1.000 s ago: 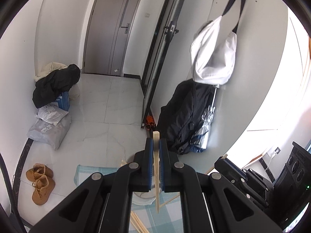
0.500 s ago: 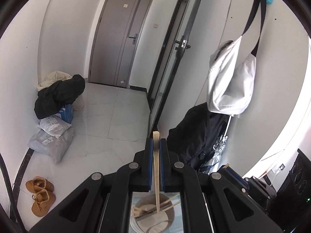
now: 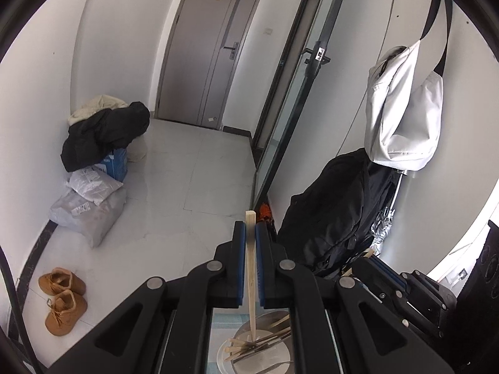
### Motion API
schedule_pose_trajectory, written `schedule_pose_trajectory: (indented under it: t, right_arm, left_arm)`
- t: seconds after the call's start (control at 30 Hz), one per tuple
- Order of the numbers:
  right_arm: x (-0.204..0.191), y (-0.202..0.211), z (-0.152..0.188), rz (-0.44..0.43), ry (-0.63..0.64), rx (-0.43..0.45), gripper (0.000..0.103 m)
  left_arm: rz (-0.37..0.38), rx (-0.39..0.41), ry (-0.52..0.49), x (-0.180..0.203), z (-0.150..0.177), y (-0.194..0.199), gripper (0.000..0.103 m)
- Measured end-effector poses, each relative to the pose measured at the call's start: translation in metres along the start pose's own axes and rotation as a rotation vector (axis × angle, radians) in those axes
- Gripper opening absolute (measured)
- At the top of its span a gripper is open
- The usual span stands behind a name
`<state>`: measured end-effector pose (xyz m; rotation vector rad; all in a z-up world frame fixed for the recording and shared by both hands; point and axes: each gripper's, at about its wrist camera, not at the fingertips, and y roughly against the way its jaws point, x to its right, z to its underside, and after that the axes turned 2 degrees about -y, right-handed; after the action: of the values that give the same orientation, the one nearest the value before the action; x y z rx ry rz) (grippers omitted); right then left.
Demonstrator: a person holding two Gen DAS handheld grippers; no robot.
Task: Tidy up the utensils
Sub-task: 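Open both grippers to drop the chopsticks into the holder, then withdraw both open grippers up from the holder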
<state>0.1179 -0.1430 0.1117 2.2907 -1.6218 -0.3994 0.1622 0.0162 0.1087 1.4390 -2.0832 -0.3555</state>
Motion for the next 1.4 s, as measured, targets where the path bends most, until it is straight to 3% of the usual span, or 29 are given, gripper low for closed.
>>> schedule_pose_trajectory:
  t: [0.17, 0.27, 0.4, 0.5, 0.67, 0.83, 0.97, 1.07, 1.4]
  right_arm:
    - [-0.003, -0.005, 0.006, -0.001, 0.021, -0.03, 0.005]
    - [-0.006, -0.007, 0.008, -0.011, 0.018, -0.053, 0.005]
    - [-0.006, -0.011, 0.017, -0.034, -0.004, -0.092, 0.008]
    - [-0.001, -0.017, 0.023, -0.018, -0.035, -0.138, 0.015]
    - [0.007, -0.009, 0.035, -0.013, -0.087, -0.153, 0.02]
    - [0.005, 0.015, 0.036, -0.001, -0.102, -0.11, 0.042]
    - [0.002, 0.035, 0.035, 0.013, -0.111, -0.087, 0.05]
    - [0.002, 0.048, 0.035, 0.001, -0.137, -0.085, 0.063]
    - [-0.015, 0.092, 0.046, 0.029, -0.13, -0.045, 0.073]
  left_arm:
    - [-0.002, -0.017, -0.001, 0.0, 0.007, -0.006, 0.002]
    - [0.045, -0.054, -0.013, 0.001, 0.012, -0.009, 0.002]
    - [0.037, -0.115, -0.026, -0.001, 0.016, -0.011, 0.005]
    - [0.05, -0.153, 0.008, -0.007, 0.019, -0.01, 0.013]
    - [0.017, -0.139, 0.041, -0.011, 0.027, 0.002, 0.042]
    - [-0.028, -0.127, 0.037, -0.009, 0.029, 0.02, 0.045]
    - [-0.07, -0.113, 0.024, -0.004, 0.035, 0.031, 0.059]
    - [-0.11, -0.091, -0.021, 0.004, 0.041, 0.043, 0.06]
    - [-0.176, -0.028, -0.043, 0.016, 0.06, 0.079, 0.076]
